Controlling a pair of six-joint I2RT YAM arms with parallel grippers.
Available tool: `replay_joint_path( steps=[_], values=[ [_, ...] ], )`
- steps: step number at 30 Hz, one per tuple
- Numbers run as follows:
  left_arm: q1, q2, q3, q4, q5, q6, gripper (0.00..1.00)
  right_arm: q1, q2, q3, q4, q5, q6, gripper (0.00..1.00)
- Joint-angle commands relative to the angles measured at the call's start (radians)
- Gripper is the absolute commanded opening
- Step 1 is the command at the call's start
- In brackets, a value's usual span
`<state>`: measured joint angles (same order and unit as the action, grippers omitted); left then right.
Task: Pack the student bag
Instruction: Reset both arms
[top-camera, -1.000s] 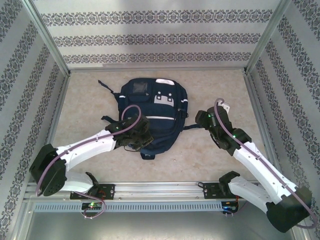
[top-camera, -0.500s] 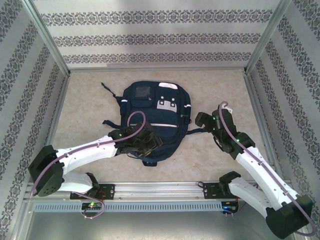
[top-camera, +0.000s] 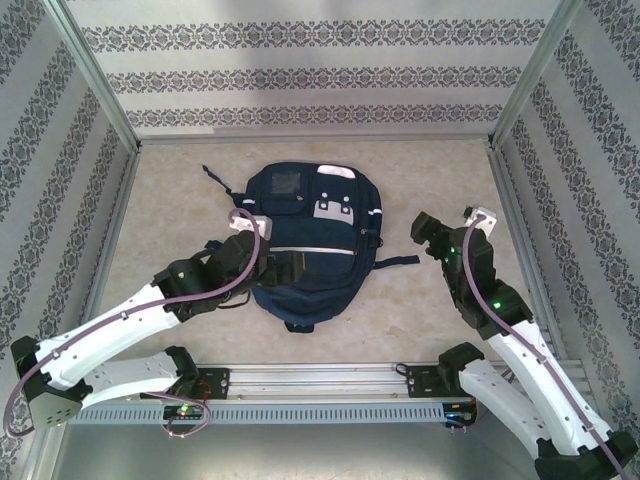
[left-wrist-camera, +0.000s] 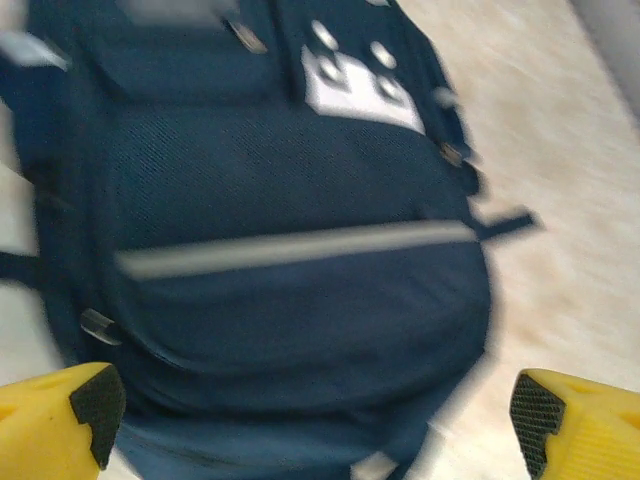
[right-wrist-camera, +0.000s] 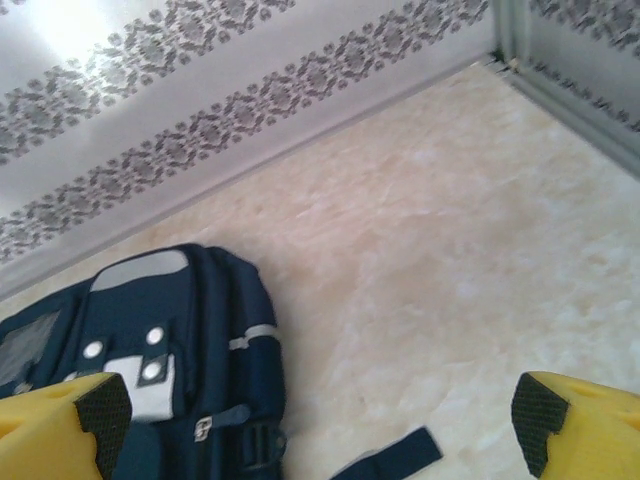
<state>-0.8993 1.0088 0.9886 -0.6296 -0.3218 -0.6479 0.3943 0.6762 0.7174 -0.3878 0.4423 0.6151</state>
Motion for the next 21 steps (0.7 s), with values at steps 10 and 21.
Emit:
replay_joint_path(
  steps=[10,21],
  values=[
    [0.713,0.033,-0.438,0.792,0.153,0.525,1.0,-0.09,0.227,-0.231,0.704,-0.279,-0.646,0.98],
    [0.912,0.432,-0.551,1.319,0.325,0.62,0.99,-0.432,0.538,-0.461,1.169,-0.353,-0.51,0.98]
  ],
)
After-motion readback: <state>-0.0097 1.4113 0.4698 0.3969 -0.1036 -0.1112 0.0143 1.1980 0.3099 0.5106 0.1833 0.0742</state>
